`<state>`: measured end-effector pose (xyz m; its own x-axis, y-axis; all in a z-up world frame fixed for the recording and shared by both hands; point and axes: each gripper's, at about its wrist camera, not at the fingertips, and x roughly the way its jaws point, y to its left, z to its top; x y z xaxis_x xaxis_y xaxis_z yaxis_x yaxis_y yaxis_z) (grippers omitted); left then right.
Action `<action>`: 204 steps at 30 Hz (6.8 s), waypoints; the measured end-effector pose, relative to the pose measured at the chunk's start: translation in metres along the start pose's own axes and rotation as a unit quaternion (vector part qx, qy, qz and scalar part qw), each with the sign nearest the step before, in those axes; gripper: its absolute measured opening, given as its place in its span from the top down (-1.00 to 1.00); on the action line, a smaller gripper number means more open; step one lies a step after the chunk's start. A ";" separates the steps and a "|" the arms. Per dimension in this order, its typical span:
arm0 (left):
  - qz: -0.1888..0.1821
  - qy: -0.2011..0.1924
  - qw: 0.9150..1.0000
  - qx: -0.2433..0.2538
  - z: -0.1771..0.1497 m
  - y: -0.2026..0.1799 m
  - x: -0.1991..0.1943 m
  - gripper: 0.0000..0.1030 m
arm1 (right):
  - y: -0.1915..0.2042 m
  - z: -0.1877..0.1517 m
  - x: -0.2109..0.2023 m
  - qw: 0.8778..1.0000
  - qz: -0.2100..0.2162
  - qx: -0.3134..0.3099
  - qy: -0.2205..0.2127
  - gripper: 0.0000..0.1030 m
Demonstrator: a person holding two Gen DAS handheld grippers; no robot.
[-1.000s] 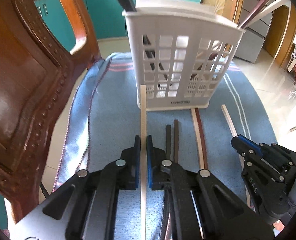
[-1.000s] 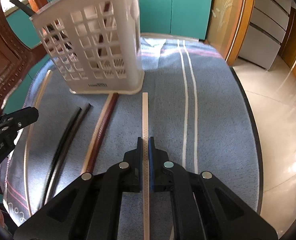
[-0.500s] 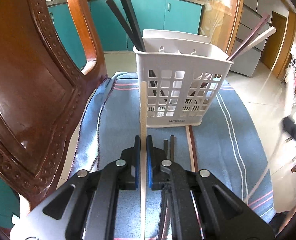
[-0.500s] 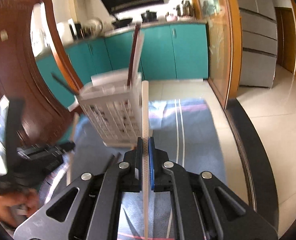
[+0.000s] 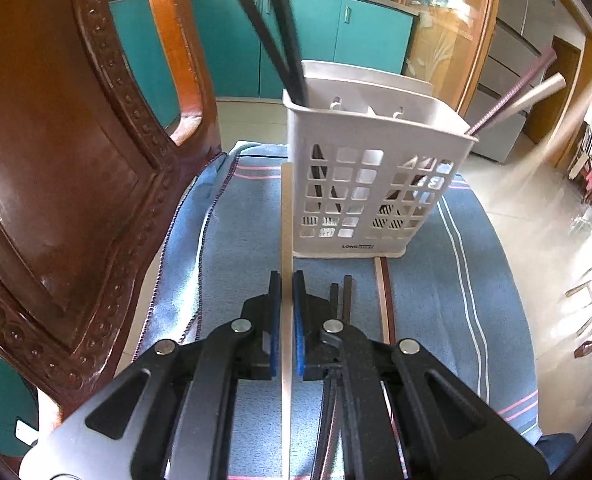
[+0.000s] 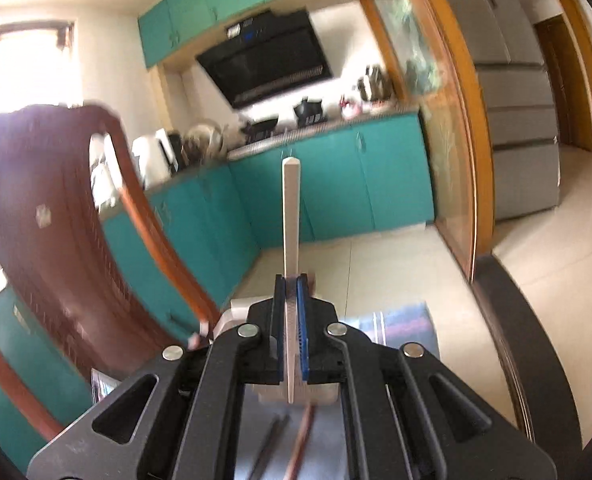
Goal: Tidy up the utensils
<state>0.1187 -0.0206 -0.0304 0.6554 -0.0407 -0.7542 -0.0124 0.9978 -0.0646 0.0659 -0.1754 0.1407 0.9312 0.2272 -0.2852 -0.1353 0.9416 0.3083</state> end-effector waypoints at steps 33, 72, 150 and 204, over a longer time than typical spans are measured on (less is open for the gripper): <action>-0.141 -0.273 0.950 -0.055 0.118 0.031 -0.166 0.87 | -0.027 -0.061 0.009 0.998 -0.044 0.005 -0.051 0.00; -0.042 -0.188 0.981 -0.016 0.026 0.025 -0.068 0.45 | 0.018 -0.224 0.135 0.927 -0.025 -0.124 0.352 0.28; -0.044 0.103 0.994 0.011 -0.057 -0.009 0.038 0.75 | -0.052 -0.203 0.112 0.933 -0.080 0.015 0.350 0.01; 0.011 0.124 0.992 -0.015 -0.039 0.010 0.076 0.39 | -0.030 -0.212 0.132 0.924 -0.142 -0.101 0.341 -0.08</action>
<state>0.1383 -0.0155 -0.1139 0.4483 -0.0346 -0.8932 -0.0496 0.9967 -0.0635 0.1211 -0.1204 -0.0988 0.5187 0.0025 -0.8550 -0.0428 0.9988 -0.0230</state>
